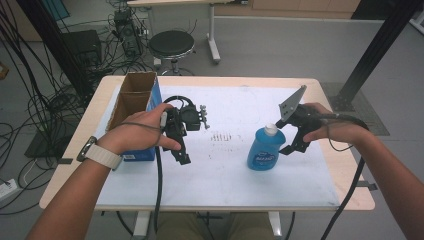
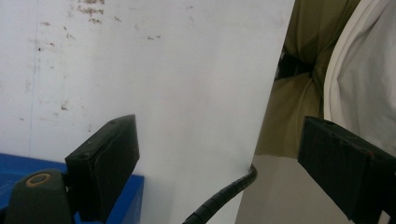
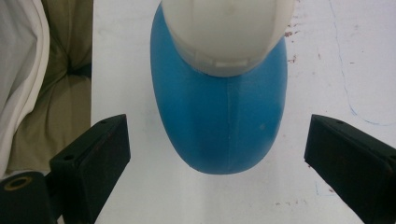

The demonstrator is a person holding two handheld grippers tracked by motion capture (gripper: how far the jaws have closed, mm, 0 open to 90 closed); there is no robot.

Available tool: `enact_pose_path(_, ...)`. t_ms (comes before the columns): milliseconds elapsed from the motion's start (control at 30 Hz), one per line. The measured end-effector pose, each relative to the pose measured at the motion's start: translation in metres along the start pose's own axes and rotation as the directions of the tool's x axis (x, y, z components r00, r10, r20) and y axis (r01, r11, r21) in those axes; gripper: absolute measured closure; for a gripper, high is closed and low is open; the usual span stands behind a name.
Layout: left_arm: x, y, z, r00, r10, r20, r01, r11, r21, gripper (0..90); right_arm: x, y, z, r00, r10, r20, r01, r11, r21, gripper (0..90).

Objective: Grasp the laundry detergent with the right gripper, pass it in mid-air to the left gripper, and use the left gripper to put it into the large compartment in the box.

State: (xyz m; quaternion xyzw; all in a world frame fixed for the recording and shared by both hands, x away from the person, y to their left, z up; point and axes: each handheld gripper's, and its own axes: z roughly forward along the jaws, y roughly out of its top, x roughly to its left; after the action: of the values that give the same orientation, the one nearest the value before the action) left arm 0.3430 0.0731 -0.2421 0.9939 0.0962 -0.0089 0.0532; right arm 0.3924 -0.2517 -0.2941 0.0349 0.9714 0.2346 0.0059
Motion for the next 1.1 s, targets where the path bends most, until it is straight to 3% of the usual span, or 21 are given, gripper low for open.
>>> enact_pose_path(1100, 0.0007, 0.0007, 0.0019, 1.0, 0.0, 0.0, 0.0, 1.0, -0.008, 13.1, -0.0011, -0.0035, 0.0046, 0.9999, -0.005, 0.012, 0.005, 1.0, -0.008, 6.3)
